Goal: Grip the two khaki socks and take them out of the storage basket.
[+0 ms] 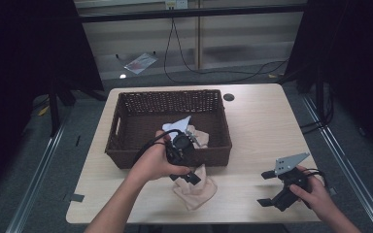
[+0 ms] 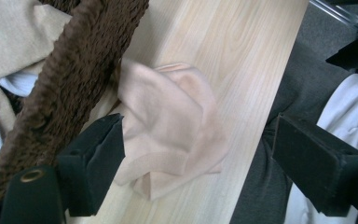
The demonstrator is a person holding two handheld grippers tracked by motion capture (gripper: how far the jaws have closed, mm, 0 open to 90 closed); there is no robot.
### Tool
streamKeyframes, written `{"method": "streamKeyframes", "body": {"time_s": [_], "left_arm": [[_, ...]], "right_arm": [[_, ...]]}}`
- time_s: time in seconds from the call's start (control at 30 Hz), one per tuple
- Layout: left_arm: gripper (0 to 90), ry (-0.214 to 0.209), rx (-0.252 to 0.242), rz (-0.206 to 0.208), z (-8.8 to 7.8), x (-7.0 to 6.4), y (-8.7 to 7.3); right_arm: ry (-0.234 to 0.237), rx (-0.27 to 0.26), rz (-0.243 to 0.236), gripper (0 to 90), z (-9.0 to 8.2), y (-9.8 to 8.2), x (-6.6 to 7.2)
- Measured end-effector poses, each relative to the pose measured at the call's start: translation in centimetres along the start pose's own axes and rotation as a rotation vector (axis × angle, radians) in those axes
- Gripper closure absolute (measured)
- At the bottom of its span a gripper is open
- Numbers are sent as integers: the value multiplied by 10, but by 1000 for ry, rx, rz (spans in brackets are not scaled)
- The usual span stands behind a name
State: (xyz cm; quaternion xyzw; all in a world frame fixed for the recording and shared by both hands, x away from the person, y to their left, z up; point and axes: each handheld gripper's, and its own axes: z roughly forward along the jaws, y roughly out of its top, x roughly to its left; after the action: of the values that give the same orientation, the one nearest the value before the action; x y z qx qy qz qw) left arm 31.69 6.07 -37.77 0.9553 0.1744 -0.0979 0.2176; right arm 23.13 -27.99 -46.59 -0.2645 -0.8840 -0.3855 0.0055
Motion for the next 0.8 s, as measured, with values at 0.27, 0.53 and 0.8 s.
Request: {"method": "streamKeyframes", "body": {"time_s": [0.27,0.53,0.8], "left_arm": [[113,13,-32,8,-1,2,-13],[108,19,-69,23,1,4,-29],[101,11,-107,22,8,8,-44]], "right_arm": [[0,-2,2,25,0,0,0],[4,1,1,25,1,0,0],[5,1,3,25,1,0,0]]}}
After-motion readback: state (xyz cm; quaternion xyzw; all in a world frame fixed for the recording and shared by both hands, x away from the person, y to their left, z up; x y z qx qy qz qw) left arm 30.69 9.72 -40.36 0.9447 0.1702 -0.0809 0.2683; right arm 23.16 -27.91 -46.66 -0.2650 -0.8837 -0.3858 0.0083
